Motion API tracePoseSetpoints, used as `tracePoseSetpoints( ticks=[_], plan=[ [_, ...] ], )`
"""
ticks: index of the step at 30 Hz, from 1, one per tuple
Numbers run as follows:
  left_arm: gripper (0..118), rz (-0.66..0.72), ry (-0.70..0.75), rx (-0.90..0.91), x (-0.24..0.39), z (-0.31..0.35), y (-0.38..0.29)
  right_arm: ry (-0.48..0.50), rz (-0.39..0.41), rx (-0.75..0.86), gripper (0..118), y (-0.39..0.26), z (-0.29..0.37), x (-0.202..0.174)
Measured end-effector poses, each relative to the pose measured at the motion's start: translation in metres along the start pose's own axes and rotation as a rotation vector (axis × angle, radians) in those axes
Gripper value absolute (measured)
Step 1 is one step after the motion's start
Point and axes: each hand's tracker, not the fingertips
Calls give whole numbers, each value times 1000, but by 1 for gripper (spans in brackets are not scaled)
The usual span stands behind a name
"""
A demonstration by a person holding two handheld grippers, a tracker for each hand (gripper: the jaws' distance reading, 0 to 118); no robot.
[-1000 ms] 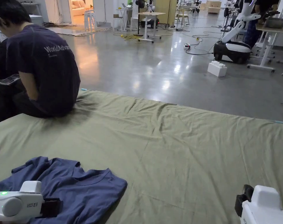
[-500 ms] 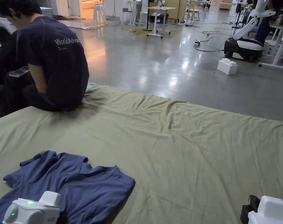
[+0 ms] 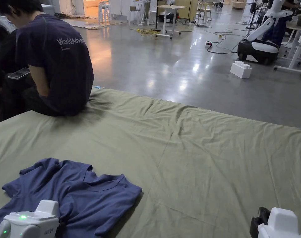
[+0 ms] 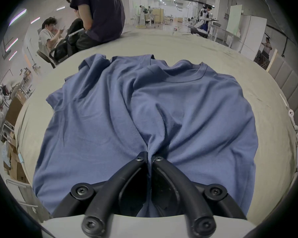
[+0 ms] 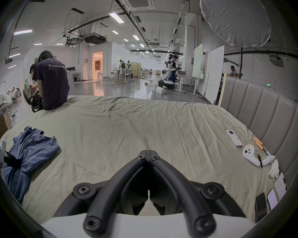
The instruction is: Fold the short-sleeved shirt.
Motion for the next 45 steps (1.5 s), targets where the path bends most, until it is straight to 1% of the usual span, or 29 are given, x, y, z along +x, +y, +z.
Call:
tracePoseSetpoints(
  ticks=[3,5,8,9,12,16,21,23,24,29,35,39,42,45],
  plan=[
    [4,107,-11,91,-7,10,5,-5,4,7,1,1,2,1],
    [4,142,-32,139,-6,23,8,-7,2,9,1,2,3,2],
    [4,121,-35,209,1,47,19,-9,-1,13,1,5,8,1],
    [4,124,-67,246,2,56,24,-9,-3,18,1,6,9,1],
    [3,81,-56,320,17,80,43,-11,-16,40,1,10,13,4],
    [3,77,-99,426,36,111,71,-14,-30,64,1,17,19,10],
    [3,9,-168,568,75,156,114,-29,-40,99,1,27,30,25],
    [3,-5,-188,594,92,170,130,-37,-49,114,1,29,34,33],
    [3,-9,-210,620,89,163,139,-43,-53,121,1,30,36,37],
    [4,-75,-295,706,138,188,171,-74,-83,149,1,34,48,63],
    [3,-163,-445,755,215,209,193,-130,-111,180,1,35,67,99],
    [3,-231,-557,745,278,211,193,-177,-122,191,1,31,78,125],
    [3,-270,-648,723,328,215,182,-212,-136,191,1,27,87,142],
    [3,-323,-701,687,372,204,169,-243,-148,179,1,21,94,158]
  ],
)
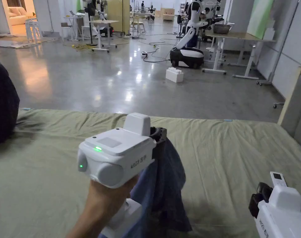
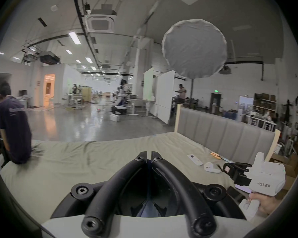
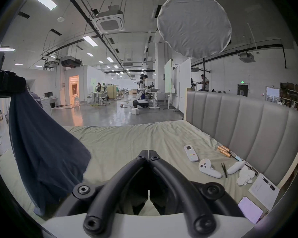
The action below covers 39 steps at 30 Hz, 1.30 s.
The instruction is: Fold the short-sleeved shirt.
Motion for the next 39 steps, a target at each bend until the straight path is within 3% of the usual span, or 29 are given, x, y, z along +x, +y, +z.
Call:
tracePoseSetpoints(
  ticks=[5,12,13,16,22,28,32,33,35,39],
  plan=[
    [3,63,-51,-158,34,-48,-52,-37,-23,-34,1,-12,6,23],
    [5,104,-2,-372,40,-72,-132,-51,-22,-93,1,-28,8,33],
    [16,108,3,-392,38,-73,-138,-49,-22,-99,1,-30,6,34],
    [64,111,50,-415,27,-67,-147,-33,-14,-121,1,-34,4,30],
    [68,183,122,-308,-5,-43,-128,15,16,-119,1,-29,0,13],
    [72,140,289,-143,-24,22,-98,56,32,-68,1,-10,1,-7],
    [68,113,377,-61,-31,58,-90,76,54,-19,1,2,1,-21],
    [59,103,385,-53,-31,66,-90,84,57,-6,1,4,2,-24],
    [15,68,444,-38,-29,76,-90,95,63,13,1,7,2,-29],
    [1,70,459,-34,-33,90,-96,114,84,52,1,11,4,-39]
  ],
)
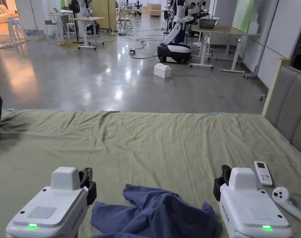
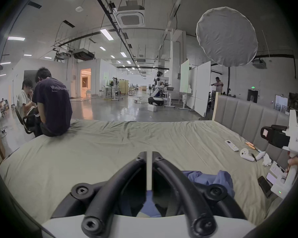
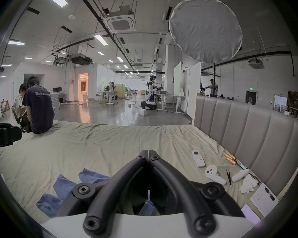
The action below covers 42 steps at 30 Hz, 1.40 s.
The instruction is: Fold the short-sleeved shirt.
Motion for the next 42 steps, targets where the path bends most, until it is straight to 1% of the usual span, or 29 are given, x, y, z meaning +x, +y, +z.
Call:
tracePoseSetpoints(
  ticks=[2,4,5,11,15,20,22,23,26,27,28,29,30,31,32,33,34,35,37,38,39,40,42],
  plan=[
    [0,11,8,-15,-3,3,1,6,23,20,1,2,0,-3],
    [0,24,14,-41,-10,0,-5,18,3,4,1,2,-1,-4],
    [0,28,24,-61,-13,0,-7,20,7,3,1,2,-2,-5],
    [0,30,4,-267,-31,-5,-35,25,8,-16,1,-7,-6,-4],
    [0,56,0,-352,-50,-16,-65,23,6,-37,1,-15,-8,-2],
    [0,7,33,-395,-61,-23,-96,17,8,-57,1,-24,-10,1],
    [0,-1,19,-452,-63,-28,-102,17,7,-67,1,-27,-11,2],
    [0,17,14,-491,-65,-31,-105,16,7,-72,1,-30,-12,3],
    [0,102,-26,-685,-67,-41,-115,12,10,-83,1,-34,-12,4],
    [0,102,-17,-692,-68,-44,-122,11,10,-88,1,-35,-12,4],
    [2,88,-13,-705,-68,-47,-125,10,10,-91,1,-36,-12,4],
    [10,69,1,-709,-66,-49,-130,10,9,-95,1,-38,-12,4],
    [20,57,11,-736,-65,-53,-134,9,10,-99,1,-39,-11,4],
    [37,64,-1,-764,-63,-56,-138,8,11,-104,1,-41,-12,4],
    [50,82,-12,-779,-65,-55,-143,7,12,-108,1,-42,-12,4],
    [59,112,-20,-803,-64,-59,-148,6,12,-113,1,-44,-13,4],
    [62,141,-24,-817,-64,-64,-152,5,13,-116,1,-46,-13,4],
    [62,170,-23,-830,-63,-69,-158,4,11,-122,1,-48,-14,4],
    [62,175,2,-866,-66,-84,-174,4,8,-135,1,-52,-16,4],
    [61,152,12,-872,-62,-87,-178,5,9,-141,1,-53,-16,4],
    [61,88,23,-856,-56,-86,-179,6,11,-148,1,-54,-16,4],
    [61,61,31,-856,-52,-87,-178,6,13,-153,1,-55,-17,4],
    [60,51,33,-865,-45,-90,-174,5,15,-166,1,-60,-20,6]
  ],
)
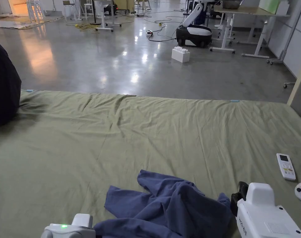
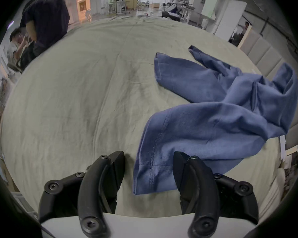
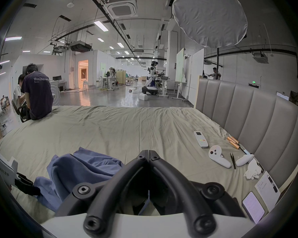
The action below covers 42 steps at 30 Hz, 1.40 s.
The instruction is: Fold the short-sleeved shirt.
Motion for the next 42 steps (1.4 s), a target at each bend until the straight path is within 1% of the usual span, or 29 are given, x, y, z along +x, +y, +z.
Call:
tracePoseSetpoints(
  ticks=[1,2,3,4,5,7,9,10,11,12,14,15,18,19,20,21,24,25,26,27,28,29,30,31,32,34,37,39,42],
  plan=[
    [56,-8,-1,-1,2,0,2,-1,0,-5,1,-1,-2,1],
    [47,-24,10,4,3,-1,3,-3,-1,-11,1,-3,-5,2],
    [34,-38,4,5,5,-2,4,-5,-3,-15,1,-4,-8,3],
    [15,-48,-14,1,7,-3,4,-6,-4,-22,1,-5,-12,5],
    [8,-60,-4,-3,9,-4,5,-7,-3,-37,1,-6,-17,8],
    [5,-63,-5,3,7,-3,5,3,-8,-77,1,-7,-30,15],
    [4,-9,-37,54,0,5,6,48,-13,-189,1,-8,-50,24],
    [3,1,-43,82,-2,12,2,72,-35,-264,1,-11,-62,28],
    [3,5,-56,126,-4,18,2,71,-4,-281,3,-11,-74,33],
    [3,6,-53,155,-6,25,3,99,-13,-365,9,-14,-86,37],
    [3,10,-45,188,-15,29,3,123,-21,-467,36,-19,-109,43],
    [3,15,-55,197,-18,33,4,131,-26,-508,44,-22,-121,44],
    [3,39,-60,219,-30,34,5,145,-38,-606,63,-34,-154,47],
    [3,41,-58,223,-32,34,6,145,-32,-633,66,-38,-162,45],
    [3,44,-57,223,-35,33,7,158,-25,-673,67,-42,-169,42],
    [3,47,-56,226,-37,32,7,183,-37,-704,67,-47,-175,40],
    [3,41,-44,220,-45,22,4,213,-39,-737,67,-62,-183,31],
    [3,40,-41,219,-47,20,3,218,-34,-735,63,-65,-182,27],
    [3,39,-40,217,-47,18,-1,225,-20,-727,56,-69,-179,23],
    [3,42,-41,213,-49,15,-3,205,20,-696,53,-71,-175,19],
    [3,44,-41,211,-50,12,-4,207,20,-685,51,-71,-173,17],
    [3,48,-41,209,-51,10,-5,232,0,-688,47,-70,-172,16],
    [3,49,-40,208,-51,6,-8,260,-29,-686,37,-70,-170,16],
    [3,49,-40,208,-52,5,-8,238,-18,-685,14,-68,-167,14],
    [3,48,-36,215,-53,5,-9,222,-5,-673,10,-66,-164,13],
    [3,53,-42,233,-52,8,-8,193,-2,-619,8,-59,-155,15],
    [3,56,-53,294,-55,19,-4,177,-36,-520,8,-37,-128,18],
    [2,41,-57,322,-58,29,4,188,-62,-463,8,-17,-111,24],
    [2,33,-71,375,-63,44,16,182,-62,-382,7,11,-90,32]
  ],
)
